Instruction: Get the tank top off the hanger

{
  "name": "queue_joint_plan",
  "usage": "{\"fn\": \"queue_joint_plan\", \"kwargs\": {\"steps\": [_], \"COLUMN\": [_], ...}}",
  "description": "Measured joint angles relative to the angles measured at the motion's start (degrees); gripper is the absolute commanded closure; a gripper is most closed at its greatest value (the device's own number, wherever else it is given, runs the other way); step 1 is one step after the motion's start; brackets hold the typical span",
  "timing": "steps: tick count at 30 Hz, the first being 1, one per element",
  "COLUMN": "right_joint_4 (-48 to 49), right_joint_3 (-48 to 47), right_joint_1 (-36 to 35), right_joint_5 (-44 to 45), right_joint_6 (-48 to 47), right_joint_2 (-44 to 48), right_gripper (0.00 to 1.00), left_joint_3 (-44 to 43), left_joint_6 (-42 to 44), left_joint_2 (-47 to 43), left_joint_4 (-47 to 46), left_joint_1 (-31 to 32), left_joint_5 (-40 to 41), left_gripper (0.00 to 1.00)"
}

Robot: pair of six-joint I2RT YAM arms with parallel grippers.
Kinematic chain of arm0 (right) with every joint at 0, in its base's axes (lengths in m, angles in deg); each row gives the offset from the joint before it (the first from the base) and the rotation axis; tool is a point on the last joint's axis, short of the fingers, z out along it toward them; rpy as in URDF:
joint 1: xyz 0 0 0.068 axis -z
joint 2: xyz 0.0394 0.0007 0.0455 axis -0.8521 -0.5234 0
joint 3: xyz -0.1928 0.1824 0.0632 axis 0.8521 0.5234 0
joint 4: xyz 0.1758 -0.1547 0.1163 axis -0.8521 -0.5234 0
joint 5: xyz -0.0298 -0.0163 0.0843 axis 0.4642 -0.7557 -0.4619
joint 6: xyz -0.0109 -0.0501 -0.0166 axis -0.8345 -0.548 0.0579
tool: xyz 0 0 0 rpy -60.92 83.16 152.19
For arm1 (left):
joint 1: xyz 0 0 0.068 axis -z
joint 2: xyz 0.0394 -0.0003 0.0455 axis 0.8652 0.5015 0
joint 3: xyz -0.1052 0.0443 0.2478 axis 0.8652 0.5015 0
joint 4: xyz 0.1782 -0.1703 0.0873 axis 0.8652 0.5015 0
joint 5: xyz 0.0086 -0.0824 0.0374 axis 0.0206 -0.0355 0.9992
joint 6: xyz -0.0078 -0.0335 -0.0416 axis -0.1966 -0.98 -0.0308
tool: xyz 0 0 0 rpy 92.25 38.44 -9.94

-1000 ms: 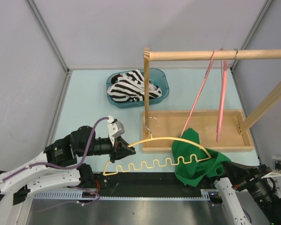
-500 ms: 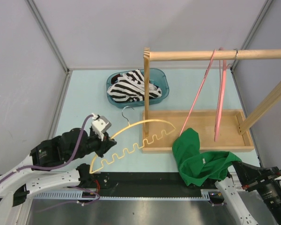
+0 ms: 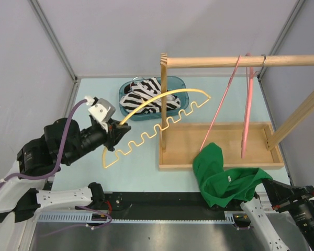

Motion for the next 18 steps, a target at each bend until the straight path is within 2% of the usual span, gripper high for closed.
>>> {"fn": "queue_joint_plan", "kwargs": {"steps": [7,10,18], "right_joint_4": [0.22,0.24,0.28], "right_joint_3": [0.00,0.00,0.46], "right_joint_1": [-0.50,-0.59,-1.05], "right_joint_5": [0.26,0.35,0.76], "right_joint_6": [0.00,0.00,0.00], "right_joint_2": [0.00,0.00,0.00], "right_gripper": [1.00,1.00,1.00], "left_joint_3": [-10.75,-16.70,-25.81], "left_joint_6": [2.47,3.08,4.74], "left_joint_2": [7.37,11.02,17.00], "left_joint_4": [-0.42,0.11,4.98], "left_joint_1": [0.07,1.27,11.23], "left_joint_5": [0.59,3.52,16.74], "left_gripper": [1.00,1.00,1.00]}}
